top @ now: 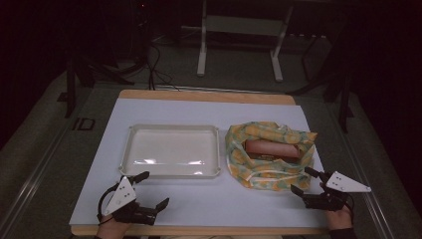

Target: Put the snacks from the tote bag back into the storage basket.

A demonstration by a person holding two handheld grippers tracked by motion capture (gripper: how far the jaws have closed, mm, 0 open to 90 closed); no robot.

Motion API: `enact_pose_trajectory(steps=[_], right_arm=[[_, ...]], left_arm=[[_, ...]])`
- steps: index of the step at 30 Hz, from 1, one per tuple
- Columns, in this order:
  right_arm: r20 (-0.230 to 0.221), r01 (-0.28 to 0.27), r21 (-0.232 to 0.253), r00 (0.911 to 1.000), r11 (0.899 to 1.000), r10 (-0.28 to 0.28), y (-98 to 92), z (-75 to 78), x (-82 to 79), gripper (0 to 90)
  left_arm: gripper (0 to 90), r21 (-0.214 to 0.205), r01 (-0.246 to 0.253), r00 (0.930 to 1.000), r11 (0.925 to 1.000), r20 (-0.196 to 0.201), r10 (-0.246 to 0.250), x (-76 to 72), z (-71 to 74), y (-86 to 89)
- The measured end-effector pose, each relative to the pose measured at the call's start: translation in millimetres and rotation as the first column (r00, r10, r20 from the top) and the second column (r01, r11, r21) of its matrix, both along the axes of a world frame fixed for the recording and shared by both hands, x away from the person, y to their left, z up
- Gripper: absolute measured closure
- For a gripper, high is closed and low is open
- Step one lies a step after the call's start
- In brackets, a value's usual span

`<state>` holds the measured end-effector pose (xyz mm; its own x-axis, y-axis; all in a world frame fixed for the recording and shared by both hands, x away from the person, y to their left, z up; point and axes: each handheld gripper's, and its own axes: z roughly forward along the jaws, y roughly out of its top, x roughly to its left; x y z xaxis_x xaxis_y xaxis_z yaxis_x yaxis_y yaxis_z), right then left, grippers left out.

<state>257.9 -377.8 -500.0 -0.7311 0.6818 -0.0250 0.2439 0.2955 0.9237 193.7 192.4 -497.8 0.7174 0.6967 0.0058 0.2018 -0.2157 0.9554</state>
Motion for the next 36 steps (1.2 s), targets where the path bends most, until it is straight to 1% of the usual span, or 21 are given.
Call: enact_pose_trajectory(steps=[1, 4, 5, 8, 9, 12, 14, 15, 16, 18, 19, 20, 21, 23, 25, 27, 28, 29, 31, 34, 36], right_arm=[[-0.008, -0.012, -0.009, 0.9999, 1.000, 0.012, 0.6, -0.1, 1.0, 16.5], [-0.043, -0.039, 0.016, 0.9983, 0.999, 0.040, 3.3, -0.5, 4.5, 17.2], [-0.052, -0.040, 0.012, 0.9978, 0.999, 0.041, 4.6, -0.4, 6.1, 17.2], [-0.059, -0.025, 0.014, 0.9979, 1.000, 0.026, 6.3, -0.8, 7.3, 17.1], [-0.073, -0.028, 0.020, 0.9969, 0.999, 0.029, 6.5, -0.8, 7.9, 17.1], [-0.084, -0.018, -0.007, 0.9963, 1.000, 0.017, 8.1, 1.0, 8.2, 16.4], [-0.091, -0.012, -0.018, 0.9958, 1.000, 0.010, 9.2, 2.8, 7.7, 13.4], [-0.091, -0.010, -0.023, 0.9958, 1.000, 0.007, 9.7, 3.9, 7.1, 13.4], [-0.088, -0.012, -0.029, 0.9961, 0.999, 0.010, 10.1, 5.3, 6.4, 12.8], [-0.079, -0.013, -0.035, 0.9968, 0.999, 0.010, 10.8, 7.4, 5.2, 12.5], [-0.080, -0.019, -0.035, 0.9967, 0.999, 0.016, 11.1, 8.1, 5.3, 12.4], [-0.089, -0.032, -0.036, 0.9956, 0.999, 0.029, 11.5, 9.2, 5.2, 11.8], [-0.084, -0.038, -0.046, 0.9959, 0.998, 0.034, 12.9, 10.6, 4.1, 11.1], [-0.067, -0.025, -0.073, 0.9975, 0.997, 0.021, 14.9, 13.0, 2.1, 11.1], [-0.058, -0.015, -0.050, 0.9982, 0.999, 0.013, 15.1, 15.6, 1.0, 11.1], [-0.067, -0.051, 0.002, 0.9965, 0.999, 0.051, 12.8, 19.6, 1.1, 11.1], [-0.062, -0.060, 0.004, 0.9962, 0.998, 0.060, 12.5, 22.2, 0.9, 11.1], [-0.060, -0.056, -0.007, 0.9966, 0.998, 0.056, 12.7, 23.7, 1.3, 11.1], [-0.070, -0.072, -0.031, 0.9951, 0.997, 0.070, 12.9, 27.5, 2.6, 11.1], [-0.079, -0.108, -0.030, 0.9913, 0.994, 0.105, 13.5, 33.2, 3.5, 11.1], [-0.074, -0.121, -0.038, 0.9902, 0.992, 0.118, 14.9, 36.7, 4.2, 11.1]], left_arm=[[0.0, 0.000, 0.003, 1.0000, 1.0000, -0.002, -0.003, -0.3, -0.1, -0.2], [0.0, 0.009, 0.010, 0.9999, 0.9999, 0.006, -0.010, -0.9, -0.7, -1.6], [0.0, 0.011, 0.011, 0.9999, 0.9999, 0.008, -0.012, -0.7, -0.9, -1.7], [0.0, 0.010, 0.013, 0.9999, 0.9999, 0.007, -0.013, -0.3, -1.7, -2.4], [0.0, 0.015, 0.014, 0.9999, 0.9998, 0.009, -0.014, -0.4, -2.0, -2.5], [0.0, 0.012, 0.014, 0.9999, 0.9998, 0.002, -0.014, -1.1, -3.4, -3.1], [0.0, 0.015, 0.019, 0.9998, 0.9997, -0.008, -0.019, -0.6, -4.7, -3.0], [0.0, 0.010, 0.030, 0.9993, 0.9995, -0.022, -0.030, 0.1, -5.7, -3.0], [0.0, 0.014, 0.032, 0.9992, 0.9994, -0.024, -0.032, 0.3, -5.9, -3.0], [0.0, 0.013, 0.030, 0.9994, 0.9995, -0.015, -0.030, -0.4, -4.5, -2.6], [0.0, 0.008, 0.030, 0.9995, 0.9995, -0.011, -0.030, -1.0, -4.0, -2.5], [0.0, 0.015, 0.028, 0.9995, 0.9995, -0.011, -0.028, -1.8, -3.6, -2.6], [0.0, 0.018, 0.028, 0.9996, 0.9994, -0.009, -0.028, -2.1, -3.6, -2.9], [0.0, 0.017, 0.033, 0.9994, 0.9993, -0.007, -0.033, -2.7, -3.4, -3.3], [0.0, 0.020, 0.034, 0.9994, 0.9992, -0.004, -0.034, -2.8, -2.8, -3.5], [0.0, 0.020, 0.037, 0.9993, 0.9991, -0.003, -0.037, -3.0, -2.6, -3.3], [0.0, 0.021, 0.037, 0.9993, 0.9991, -0.004, -0.037, -3.2, -2.5, -3.2], [0.0, 0.023, 0.036, 0.9993, 0.9991, -0.004, -0.036, -3.4, -2.4, -3.1], [0.0, 0.020, 0.036, 0.9994, 0.9992, -0.002, -0.036, -3.5, -2.2, -2.8], [0.0, 0.022, 0.042, 0.9991, 0.9989, -0.004, -0.042, -3.5, -2.4, -3.0], [0.0, 0.025, 0.047, 0.9989, 0.9986, -0.008, -0.046, -3.4, -2.8, -3.9]])
